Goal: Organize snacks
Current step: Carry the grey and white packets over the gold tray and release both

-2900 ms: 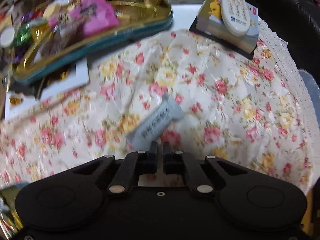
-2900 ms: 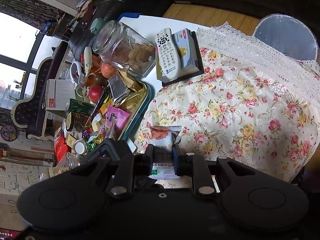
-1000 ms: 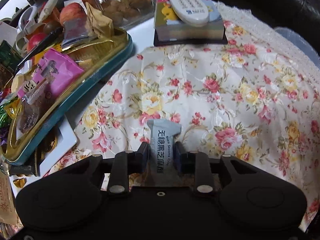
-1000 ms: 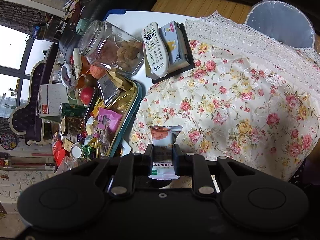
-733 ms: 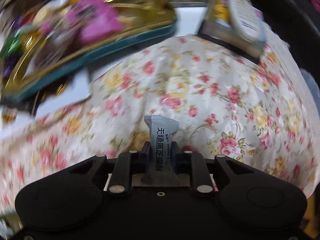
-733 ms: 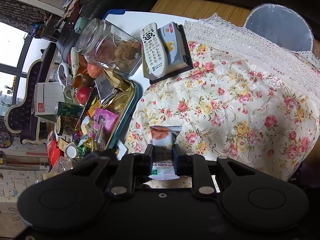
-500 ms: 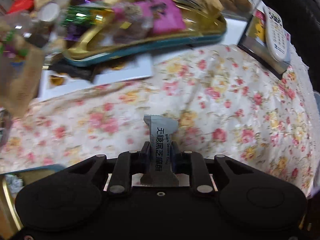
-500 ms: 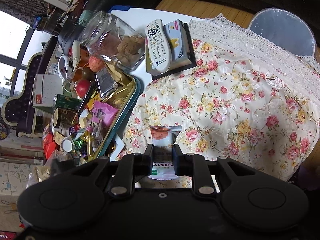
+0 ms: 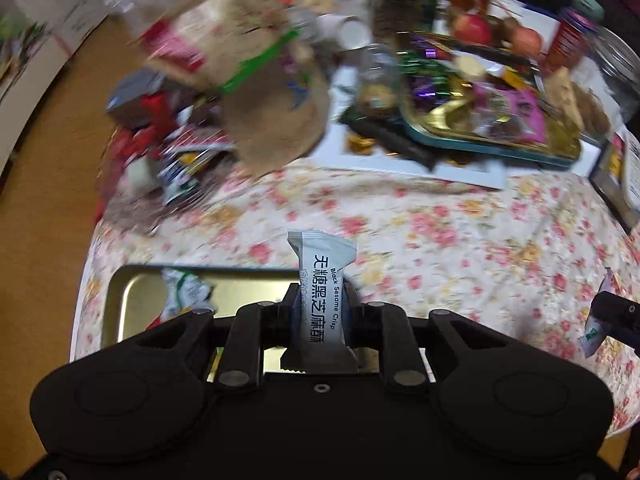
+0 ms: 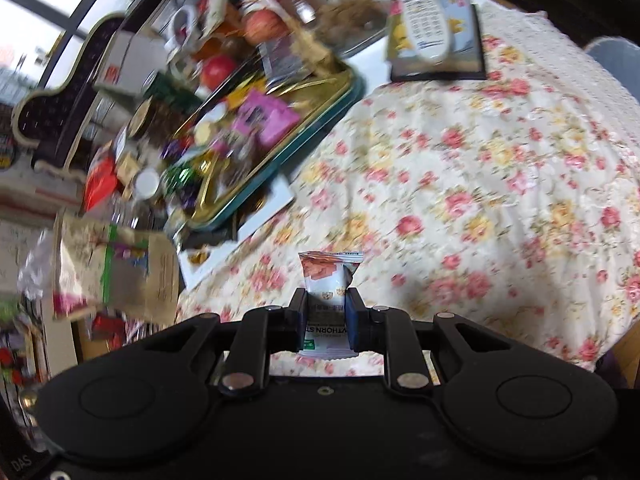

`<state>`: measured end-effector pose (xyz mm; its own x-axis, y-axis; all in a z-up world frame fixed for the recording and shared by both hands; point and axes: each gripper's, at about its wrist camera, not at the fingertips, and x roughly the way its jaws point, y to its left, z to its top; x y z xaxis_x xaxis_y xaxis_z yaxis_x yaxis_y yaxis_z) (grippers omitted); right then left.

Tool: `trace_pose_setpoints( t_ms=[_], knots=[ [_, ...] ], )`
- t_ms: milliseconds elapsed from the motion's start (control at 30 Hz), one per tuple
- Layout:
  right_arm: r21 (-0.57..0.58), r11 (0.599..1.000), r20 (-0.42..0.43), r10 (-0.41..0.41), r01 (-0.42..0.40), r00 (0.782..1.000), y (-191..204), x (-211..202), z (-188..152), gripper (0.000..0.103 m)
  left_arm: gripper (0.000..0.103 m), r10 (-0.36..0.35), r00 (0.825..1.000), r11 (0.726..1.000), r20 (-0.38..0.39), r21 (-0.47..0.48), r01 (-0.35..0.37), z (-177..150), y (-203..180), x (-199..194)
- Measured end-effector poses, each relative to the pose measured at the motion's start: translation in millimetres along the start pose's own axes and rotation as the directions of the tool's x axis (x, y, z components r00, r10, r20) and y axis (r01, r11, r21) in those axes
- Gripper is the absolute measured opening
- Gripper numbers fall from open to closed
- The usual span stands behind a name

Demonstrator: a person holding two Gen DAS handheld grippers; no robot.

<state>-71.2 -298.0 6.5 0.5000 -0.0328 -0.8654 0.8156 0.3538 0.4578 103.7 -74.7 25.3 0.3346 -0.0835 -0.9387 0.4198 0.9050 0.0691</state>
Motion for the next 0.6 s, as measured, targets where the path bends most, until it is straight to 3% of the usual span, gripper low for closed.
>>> trace_pose_setpoints(
  t_ms=[233, 367, 600],
  knots=[
    [-0.215, 0.976, -0.057, 0.023, -0.035, 0.998, 60, 19, -45, 0.021, 0.027, -0.048, 0.993, 0.979, -0.105, -0.201, 0.027, -14, 80, 19],
    [-0.332, 0.942, -0.091, 0.019, -0.048, 0.996, 87, 29, -73, 0.021, 0.027, -0.036, 0.990, 0.979, -0.133, -0.204, 0.008, -27, 100, 26],
    [-0.454, 0.887, -0.164, 0.007, -0.082, 0.986, 122, 48, -115, 0.021, 0.027, -0.079, 0.978, 0.974, -0.194, -0.225, 0.034, -42, 123, 40]
  ],
)
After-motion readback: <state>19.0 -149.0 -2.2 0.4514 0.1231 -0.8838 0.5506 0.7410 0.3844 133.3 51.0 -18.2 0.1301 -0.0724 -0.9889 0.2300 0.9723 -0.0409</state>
